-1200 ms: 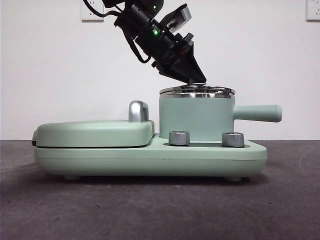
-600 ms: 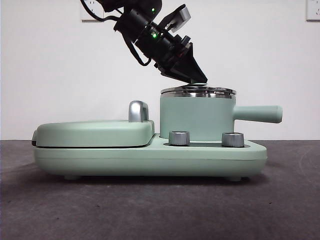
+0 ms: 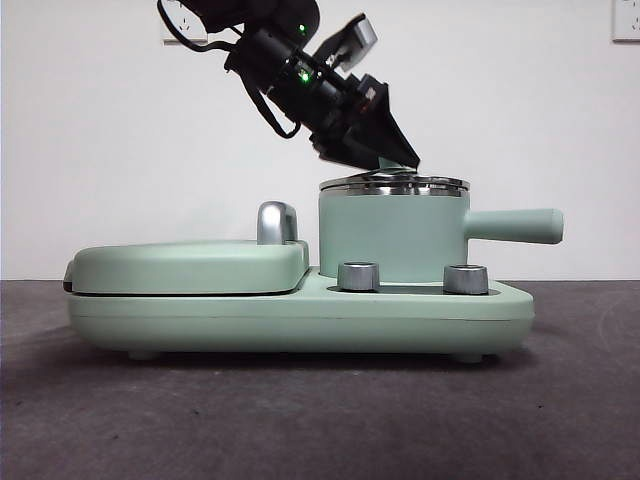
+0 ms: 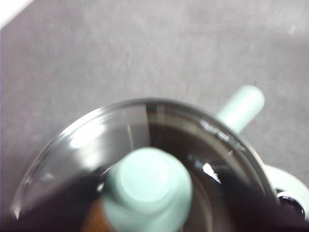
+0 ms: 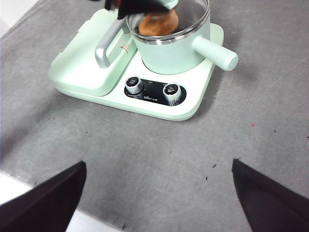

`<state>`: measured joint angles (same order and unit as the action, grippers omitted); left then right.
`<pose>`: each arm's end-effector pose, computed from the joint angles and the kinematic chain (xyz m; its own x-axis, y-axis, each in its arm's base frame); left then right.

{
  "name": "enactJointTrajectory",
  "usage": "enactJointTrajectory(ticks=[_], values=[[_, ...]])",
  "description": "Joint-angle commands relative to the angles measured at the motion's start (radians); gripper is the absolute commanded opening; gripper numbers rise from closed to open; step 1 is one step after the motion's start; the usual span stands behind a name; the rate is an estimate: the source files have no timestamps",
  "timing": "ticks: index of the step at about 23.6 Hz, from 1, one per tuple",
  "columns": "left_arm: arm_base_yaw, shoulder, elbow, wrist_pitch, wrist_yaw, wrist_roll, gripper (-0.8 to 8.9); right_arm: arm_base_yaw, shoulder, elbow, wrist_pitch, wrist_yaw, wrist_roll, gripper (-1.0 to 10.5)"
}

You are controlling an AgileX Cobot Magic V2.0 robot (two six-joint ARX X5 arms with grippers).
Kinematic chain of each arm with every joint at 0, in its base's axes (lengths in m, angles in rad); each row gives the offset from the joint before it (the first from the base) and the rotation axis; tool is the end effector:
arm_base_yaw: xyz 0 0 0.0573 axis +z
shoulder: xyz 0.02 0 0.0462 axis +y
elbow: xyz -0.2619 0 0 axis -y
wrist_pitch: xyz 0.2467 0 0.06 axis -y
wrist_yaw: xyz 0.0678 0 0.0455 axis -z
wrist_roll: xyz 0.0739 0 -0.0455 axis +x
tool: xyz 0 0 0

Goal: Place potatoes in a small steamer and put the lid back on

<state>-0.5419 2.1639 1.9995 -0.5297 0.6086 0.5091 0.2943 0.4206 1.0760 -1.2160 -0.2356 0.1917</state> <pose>0.4222 -0.3035 0.2573 0.2454 -0.8151 -0.5248 0.9653 0.2551 0.0553 0.0507 0.0334 0.3341 0.7204 0.4623 -0.5170 -0.3657 0.8866 0.2832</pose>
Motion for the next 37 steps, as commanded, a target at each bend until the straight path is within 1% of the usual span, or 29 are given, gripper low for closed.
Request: enactJointTrajectory(ticks=[1,6,9,11,12,14,15,17,19,20,22,24,27,30,31,32,33,34,35,36,37], values=[[-0.009,0.031,0.01,-0.023,-0.003,-0.006,6.28,0.004,0.002,0.006,0.011,-0.001,0.014,4.7],[-0.003,-0.078,0.012,-0.039,-0.006,-0.069,6.26,0.004,0.002,0.006,0.011,0.0,0.013,4.7],[-0.001,-0.182,0.012,-0.116,-0.01,-0.1,6.25,0.004,0.002,0.006,0.011,0.0,0.013,4.7],[0.0,-0.26,0.012,-0.228,-0.01,-0.135,6.23,0.004,0.002,0.006,0.011,-0.001,0.013,4.7],[0.0,-0.303,0.012,-0.314,-0.01,-0.153,6.2,0.004,0.002,0.006,0.011,0.0,0.013,4.7],[0.0,-0.385,0.012,-0.499,-0.01,-0.217,6.15,0.005,0.002,0.006,0.011,-0.002,0.013,4.7],[0.0,-0.419,0.012,-0.577,-0.01,-0.236,5.99,0.005,0.002,0.006,0.011,-0.004,0.012,4.7],[-0.002,-0.498,0.012,-0.704,-0.005,-0.289,4.83,0.005,0.002,0.006,0.011,-0.009,0.009,4.7],[-0.006,-0.571,0.011,-0.858,-0.005,-0.281,3.56,0.005,0.002,0.007,0.012,-0.026,0.005,4.7],[-0.01,-0.615,0.002,-0.895,-0.005,-0.293,2.67,0.005,0.002,0.006,0.015,-0.03,0.002,4.7],[-0.01,-0.695,-0.028,-0.899,-0.005,-0.296,1.78,0.005,0.003,0.006,0.02,-0.032,0.001,4.7],[-0.011,-0.779,-0.086,-0.877,-0.003,-0.306,1.43,0.005,0.003,0.007,0.021,-0.05,0.001,4.7],[-0.021,-0.912,-0.216,-0.839,-0.003,-0.306,1.31,0.005,0.003,0.006,0.02,-0.06,0.003,4.7],[-0.024,-1.038,-0.369,-0.784,-0.003,-0.301,0.29,0.005,0.003,0.006,0.02,-0.065,0.002,4.5],[-0.023,-1.079,-0.425,-0.759,-0.004,-0.301,0.06,0.005,0.003,0.006,0.02,-0.068,0.002,3.9],[-0.02,-1.115,-0.476,-0.736,-0.005,-0.301,0.06,0.005,0.003,0.006,0.02,-0.07,0.002,3.2],[-0.017,-1.143,-0.519,-0.713,-0.01,-0.301,0.07,0.005,0.003,0.006,0.02,-0.071,0.002,2.3],[-0.011,-1.174,-0.567,-0.686,-0.014,-0.301,0.07,0.005,0.003,0.006,0.02,-0.071,0.002,1.0],[-0.006,-1.198,-0.608,-0.661,-0.016,-0.305,0.07,0.005,0.003,0.006,0.02,-0.071,0.002,0.3],[0.0,-1.216,-0.642,-0.641,-0.017,-0.313,0.07,0.005,0.003,0.006,0.02,-0.071,0.002,0.0],[0.004,-1.236,-0.681,-0.618,-0.018,-0.323,0.07,0.005,0.003,0.006,0.02,-0.071,0.002,0.1]])
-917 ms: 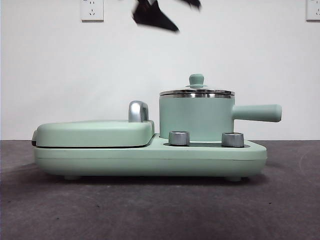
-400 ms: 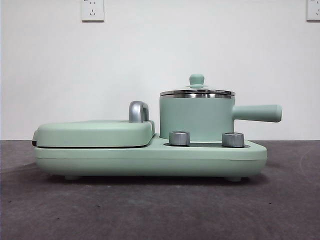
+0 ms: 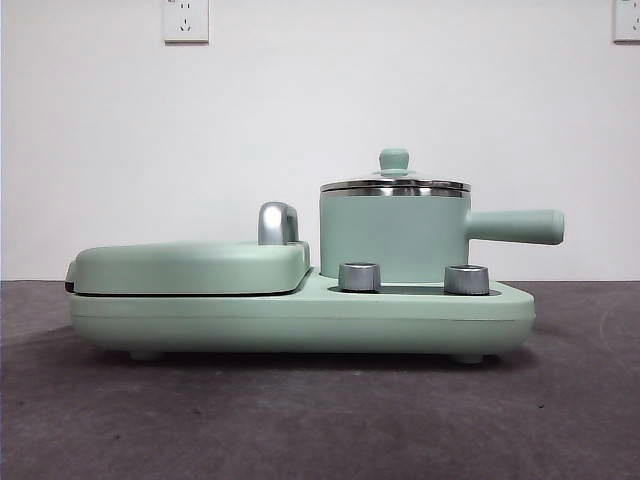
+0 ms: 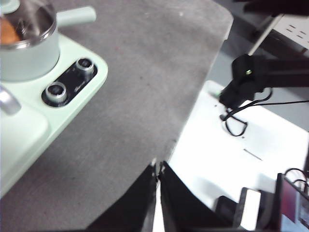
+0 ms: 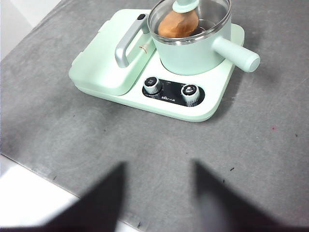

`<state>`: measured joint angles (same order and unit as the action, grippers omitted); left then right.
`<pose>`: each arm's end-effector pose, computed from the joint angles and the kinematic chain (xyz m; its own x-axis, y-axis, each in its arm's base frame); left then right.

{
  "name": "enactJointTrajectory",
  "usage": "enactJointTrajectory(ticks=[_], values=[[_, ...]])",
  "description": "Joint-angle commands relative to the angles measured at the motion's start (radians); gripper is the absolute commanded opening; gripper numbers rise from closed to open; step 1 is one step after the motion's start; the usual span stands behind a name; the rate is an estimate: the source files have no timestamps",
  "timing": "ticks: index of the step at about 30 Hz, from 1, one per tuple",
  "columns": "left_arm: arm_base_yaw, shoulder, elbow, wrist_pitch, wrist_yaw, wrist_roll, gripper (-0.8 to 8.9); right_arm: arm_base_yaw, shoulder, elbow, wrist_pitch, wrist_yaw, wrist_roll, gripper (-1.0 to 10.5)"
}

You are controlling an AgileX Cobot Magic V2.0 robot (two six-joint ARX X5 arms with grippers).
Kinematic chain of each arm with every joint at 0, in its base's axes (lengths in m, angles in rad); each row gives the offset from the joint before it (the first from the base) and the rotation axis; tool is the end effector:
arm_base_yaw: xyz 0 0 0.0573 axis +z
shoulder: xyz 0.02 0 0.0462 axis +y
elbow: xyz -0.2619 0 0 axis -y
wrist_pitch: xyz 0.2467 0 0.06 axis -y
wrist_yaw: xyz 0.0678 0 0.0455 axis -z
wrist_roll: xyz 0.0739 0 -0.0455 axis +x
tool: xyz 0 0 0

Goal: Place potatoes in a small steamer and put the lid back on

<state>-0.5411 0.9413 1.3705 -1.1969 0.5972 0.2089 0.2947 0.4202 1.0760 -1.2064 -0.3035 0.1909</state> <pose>0.1140 -0.1170 0.3829 0.2203 -0.7885 -0.5743 0.8794 0.4153 -0.2328 0.0488 0.0379 0.3360 0.6914 0.5222 -0.4993 -0.4164 0.8528 0.3152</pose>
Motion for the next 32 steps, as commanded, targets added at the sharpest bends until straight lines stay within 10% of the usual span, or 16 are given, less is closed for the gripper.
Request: enactJointTrajectory(ticks=[1,32], values=[[0.007,-0.027,-0.087,0.071,-0.006,-0.033,0.07,0.004,0.003,0.006,0.011,-0.003,0.003,0.1],[0.011,-0.126,-0.293,0.089,-0.006,-0.123,0.08,0.004,0.003,0.007,0.01,0.0,0.011,0.1]])
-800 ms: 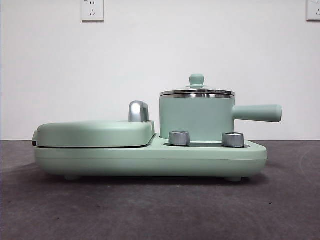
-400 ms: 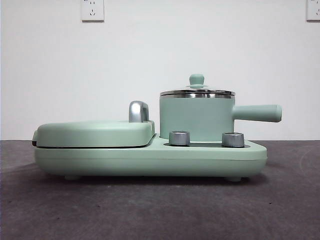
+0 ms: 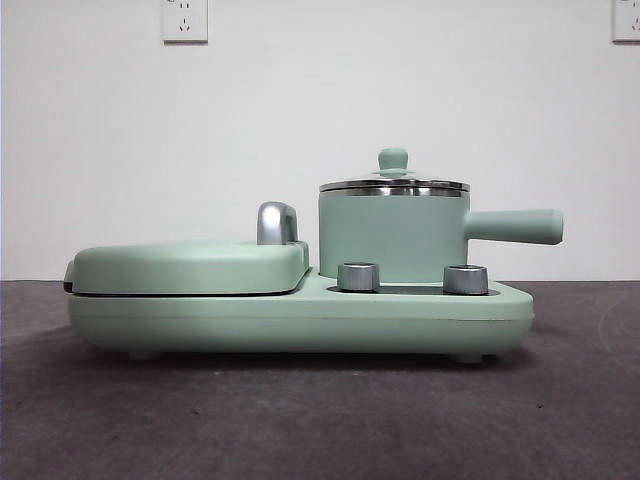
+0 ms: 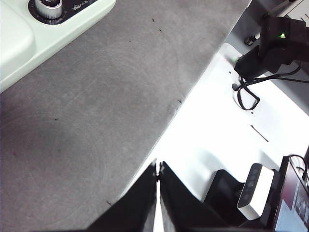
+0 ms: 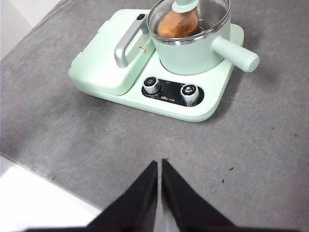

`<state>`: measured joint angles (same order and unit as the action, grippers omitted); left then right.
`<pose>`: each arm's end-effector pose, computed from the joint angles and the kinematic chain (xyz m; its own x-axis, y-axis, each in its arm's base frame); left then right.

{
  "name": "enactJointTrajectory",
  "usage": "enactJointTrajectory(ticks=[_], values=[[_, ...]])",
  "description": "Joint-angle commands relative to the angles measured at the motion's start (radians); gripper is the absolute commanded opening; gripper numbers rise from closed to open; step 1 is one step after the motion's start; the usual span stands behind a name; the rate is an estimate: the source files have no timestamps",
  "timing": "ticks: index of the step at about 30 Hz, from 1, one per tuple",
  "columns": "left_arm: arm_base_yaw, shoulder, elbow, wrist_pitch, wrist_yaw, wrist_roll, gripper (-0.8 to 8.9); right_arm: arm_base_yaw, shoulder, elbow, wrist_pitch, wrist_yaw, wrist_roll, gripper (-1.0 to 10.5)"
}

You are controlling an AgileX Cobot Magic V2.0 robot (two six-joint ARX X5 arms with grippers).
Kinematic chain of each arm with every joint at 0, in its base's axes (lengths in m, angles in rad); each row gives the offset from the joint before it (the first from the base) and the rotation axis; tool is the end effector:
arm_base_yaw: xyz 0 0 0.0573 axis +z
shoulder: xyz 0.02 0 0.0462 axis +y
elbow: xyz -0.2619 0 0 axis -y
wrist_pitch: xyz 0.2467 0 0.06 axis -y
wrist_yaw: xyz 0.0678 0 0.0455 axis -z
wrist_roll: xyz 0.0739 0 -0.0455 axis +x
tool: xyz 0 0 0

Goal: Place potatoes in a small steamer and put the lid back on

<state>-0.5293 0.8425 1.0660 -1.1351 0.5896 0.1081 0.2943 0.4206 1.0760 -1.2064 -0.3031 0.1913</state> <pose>0.1105 -0.1123 0.3100 0.1587 -0.7370 -0.6570 0.7831 0.4992 -0.3709 0.0489 0.0379 0.3359 0.6916 0.5215 -0.4997 -0.4155 0.8532 0.3154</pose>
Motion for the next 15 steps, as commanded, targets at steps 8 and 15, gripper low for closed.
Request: enactJointTrajectory(ticks=[8,15], values=[[0.102,-0.214,-0.115,0.542,-0.045,0.049,0.07,0.004,0.002,0.007,0.01,0.0,0.01,0.1],[0.299,-0.417,-0.422,0.729,-0.288,-0.024,0.07,0.004,0.002,0.007,0.01,0.0,0.01,0.1]])
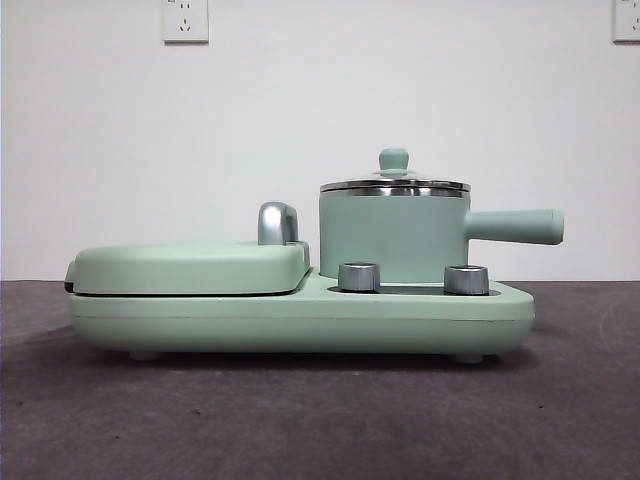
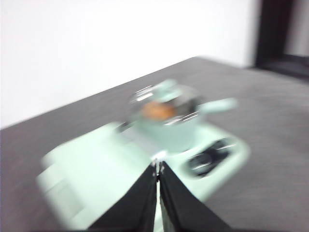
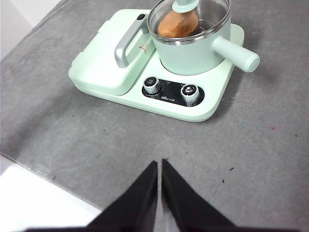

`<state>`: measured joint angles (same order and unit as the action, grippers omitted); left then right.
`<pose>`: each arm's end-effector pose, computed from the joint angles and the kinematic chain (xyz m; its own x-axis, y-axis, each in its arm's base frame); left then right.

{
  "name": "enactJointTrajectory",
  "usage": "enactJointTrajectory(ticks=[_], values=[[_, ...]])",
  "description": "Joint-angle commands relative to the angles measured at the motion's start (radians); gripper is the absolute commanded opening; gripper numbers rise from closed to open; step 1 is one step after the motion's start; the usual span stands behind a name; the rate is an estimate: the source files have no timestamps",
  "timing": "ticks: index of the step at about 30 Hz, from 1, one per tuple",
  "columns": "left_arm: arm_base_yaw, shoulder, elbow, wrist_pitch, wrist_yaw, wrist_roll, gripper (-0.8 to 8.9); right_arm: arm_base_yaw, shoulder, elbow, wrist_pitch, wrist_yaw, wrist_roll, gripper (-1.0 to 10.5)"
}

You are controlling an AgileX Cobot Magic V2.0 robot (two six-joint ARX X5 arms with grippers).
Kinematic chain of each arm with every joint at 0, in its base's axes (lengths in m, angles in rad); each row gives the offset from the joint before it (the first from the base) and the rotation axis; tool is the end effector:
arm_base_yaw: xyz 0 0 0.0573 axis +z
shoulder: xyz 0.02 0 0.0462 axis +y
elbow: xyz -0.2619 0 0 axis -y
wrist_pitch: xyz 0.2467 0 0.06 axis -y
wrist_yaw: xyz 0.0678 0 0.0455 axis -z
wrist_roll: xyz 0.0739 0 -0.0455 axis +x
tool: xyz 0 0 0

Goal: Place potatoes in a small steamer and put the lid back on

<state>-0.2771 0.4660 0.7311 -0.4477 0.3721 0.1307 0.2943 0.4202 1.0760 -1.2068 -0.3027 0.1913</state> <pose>0.1300 -0.0649 0.3189 0.7817 -0.6003 -0.1692 0.6164 0.7849 0.0627 0.0488 0.0378 0.3359 0.6918 0.5212 -0.4997 -0.4152 0.8534 0.3152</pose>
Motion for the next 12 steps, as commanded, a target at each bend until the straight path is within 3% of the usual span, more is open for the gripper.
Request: enactJointTrajectory(ticks=[1,6,12], values=[[0.074,-0.067,-0.134,0.061,-0.099,-0.068,0.07,0.004,0.003,0.007,0.01,0.0,0.01,0.1],[0.183,-0.209,-0.361,0.177,-0.141,-0.149,0.07,0.004,0.003,0.007,0.01,0.0,0.01,0.1],[0.237,-0.365,-0.564,0.277,-0.142,-0.2,0.07,0.004,0.003,0.007,0.01,-0.001,0.01,0.1]])
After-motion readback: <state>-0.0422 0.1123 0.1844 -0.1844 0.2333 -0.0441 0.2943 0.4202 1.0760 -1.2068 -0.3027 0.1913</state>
